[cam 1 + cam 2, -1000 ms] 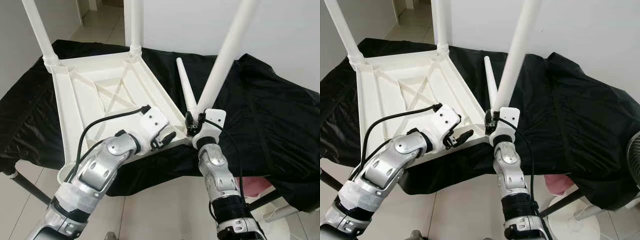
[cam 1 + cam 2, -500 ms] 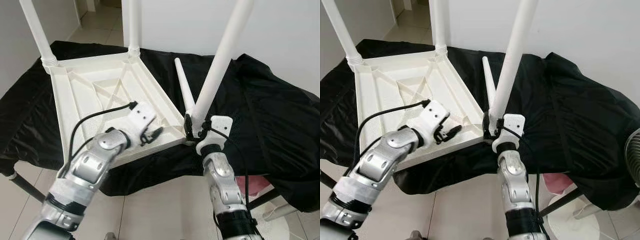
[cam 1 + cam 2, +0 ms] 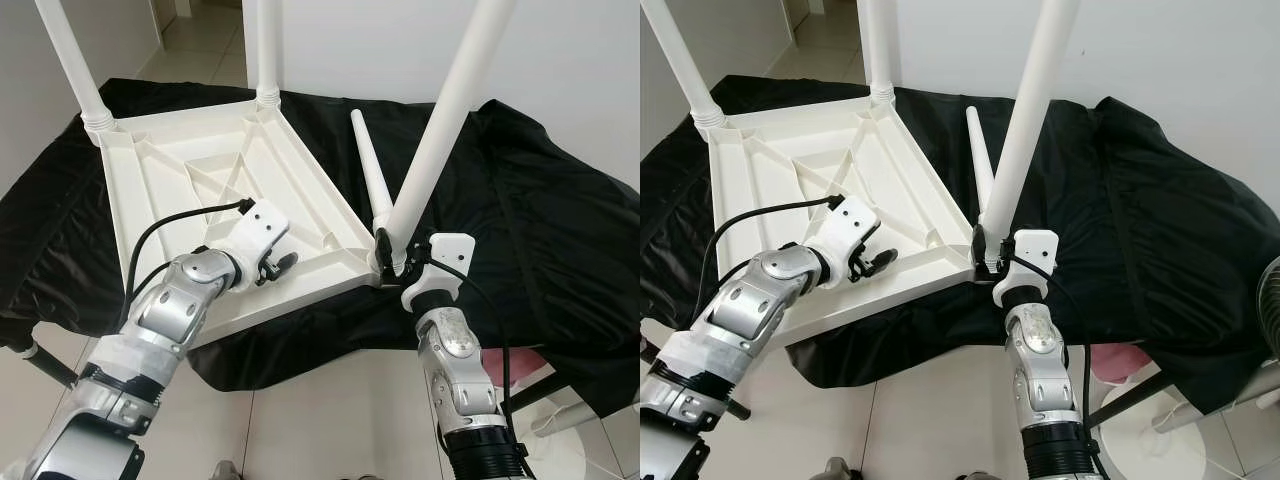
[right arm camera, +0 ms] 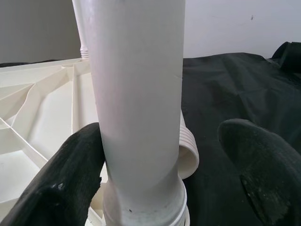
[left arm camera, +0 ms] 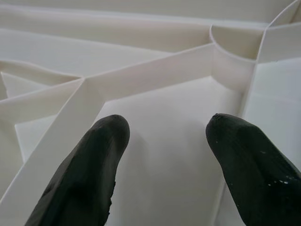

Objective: Building children table

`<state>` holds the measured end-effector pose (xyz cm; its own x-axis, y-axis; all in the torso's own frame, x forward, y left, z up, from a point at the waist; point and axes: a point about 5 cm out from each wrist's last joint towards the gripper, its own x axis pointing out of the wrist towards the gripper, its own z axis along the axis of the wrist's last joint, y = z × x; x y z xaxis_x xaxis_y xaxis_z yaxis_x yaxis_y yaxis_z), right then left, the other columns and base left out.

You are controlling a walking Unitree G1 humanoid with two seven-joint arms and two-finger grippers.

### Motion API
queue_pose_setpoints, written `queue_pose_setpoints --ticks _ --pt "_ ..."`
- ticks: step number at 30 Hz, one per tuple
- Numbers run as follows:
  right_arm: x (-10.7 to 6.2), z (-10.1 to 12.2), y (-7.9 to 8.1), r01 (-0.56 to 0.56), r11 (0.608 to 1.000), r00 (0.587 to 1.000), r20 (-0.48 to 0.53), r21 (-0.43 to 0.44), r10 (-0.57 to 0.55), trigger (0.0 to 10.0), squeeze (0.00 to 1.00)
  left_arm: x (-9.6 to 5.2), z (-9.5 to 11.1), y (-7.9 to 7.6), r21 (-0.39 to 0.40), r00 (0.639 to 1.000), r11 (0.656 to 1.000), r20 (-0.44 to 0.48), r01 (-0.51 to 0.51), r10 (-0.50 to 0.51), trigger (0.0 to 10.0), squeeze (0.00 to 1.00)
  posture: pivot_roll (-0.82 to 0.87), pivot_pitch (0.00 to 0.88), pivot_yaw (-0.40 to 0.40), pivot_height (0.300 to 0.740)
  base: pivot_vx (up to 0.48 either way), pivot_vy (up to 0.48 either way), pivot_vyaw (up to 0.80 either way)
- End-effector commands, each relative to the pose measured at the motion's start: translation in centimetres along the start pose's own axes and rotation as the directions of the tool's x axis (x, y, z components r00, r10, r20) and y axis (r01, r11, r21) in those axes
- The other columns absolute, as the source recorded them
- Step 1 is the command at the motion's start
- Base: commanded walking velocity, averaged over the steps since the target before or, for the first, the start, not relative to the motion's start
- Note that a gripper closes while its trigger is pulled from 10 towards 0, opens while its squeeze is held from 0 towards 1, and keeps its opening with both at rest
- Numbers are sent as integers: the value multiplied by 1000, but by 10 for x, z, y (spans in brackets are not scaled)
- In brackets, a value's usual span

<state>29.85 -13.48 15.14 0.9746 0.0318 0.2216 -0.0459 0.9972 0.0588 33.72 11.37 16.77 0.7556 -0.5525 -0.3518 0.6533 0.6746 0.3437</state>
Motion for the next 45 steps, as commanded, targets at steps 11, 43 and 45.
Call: queue_pose_setpoints --ticks 11,43,45 --pt "8 1 -2 4 1000 1000 -8 -18 -4 10000 0 -4 14 1 -85 990 992 117 95 -85 10000 0 -29 92 -26 740 0 0 0" --pt "9 -5 0 -15 999 1000 -28 -49 14 10000 0 16 -26 -2 -83 989 996 -136 46 -57 10000 0 -58 69 16 740 0 0 0" --pt "11 -7 2 -20 999 999 -36 -46 19 10000 0 16 -31 14 -149 984 985 -171 -82 56 4549 0 -56 65 9 740 0 0 0"
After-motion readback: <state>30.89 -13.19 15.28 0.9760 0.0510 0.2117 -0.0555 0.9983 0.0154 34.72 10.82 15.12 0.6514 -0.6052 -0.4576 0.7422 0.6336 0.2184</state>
